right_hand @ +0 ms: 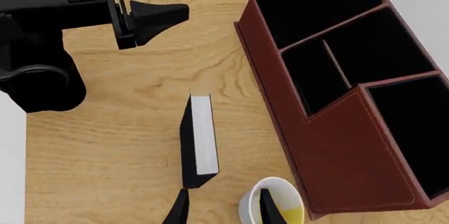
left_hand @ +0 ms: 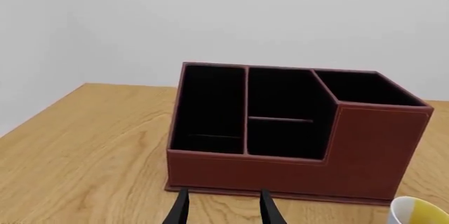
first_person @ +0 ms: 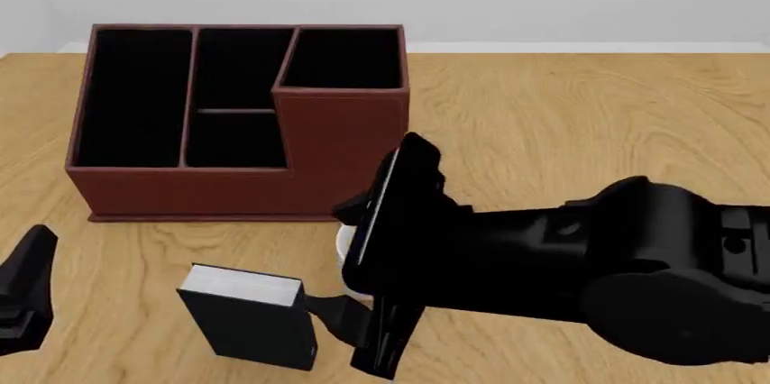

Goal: Pick up the book and place it in the right compartment of the caddy.

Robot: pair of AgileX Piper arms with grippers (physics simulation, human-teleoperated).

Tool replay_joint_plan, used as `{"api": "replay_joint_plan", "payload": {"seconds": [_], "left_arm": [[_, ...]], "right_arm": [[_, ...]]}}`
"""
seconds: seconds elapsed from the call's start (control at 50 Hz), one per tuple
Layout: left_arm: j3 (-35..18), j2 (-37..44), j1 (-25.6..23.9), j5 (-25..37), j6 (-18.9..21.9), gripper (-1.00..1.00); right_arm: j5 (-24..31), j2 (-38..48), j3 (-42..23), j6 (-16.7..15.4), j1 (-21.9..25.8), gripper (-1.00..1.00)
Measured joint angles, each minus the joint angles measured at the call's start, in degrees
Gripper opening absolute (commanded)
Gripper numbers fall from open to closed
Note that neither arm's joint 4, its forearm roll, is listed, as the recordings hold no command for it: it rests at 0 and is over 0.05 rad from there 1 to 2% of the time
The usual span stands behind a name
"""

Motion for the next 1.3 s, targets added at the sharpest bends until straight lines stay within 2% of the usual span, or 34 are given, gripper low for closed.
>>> {"api": "replay_joint_plan", "payload": {"seconds": [0.4,1.3], "left_arm": [[0.01,0.01,1.48,0.29,0.1,1.0],[0.01,0.01,3.17,0.89,1.3,1.0]], "right_arm": [[-1.82,7.07,-3.32,-0.38,1.56,1.0],[-8.91,17.98,-5.29,3.93,2.48,1.0]]}}
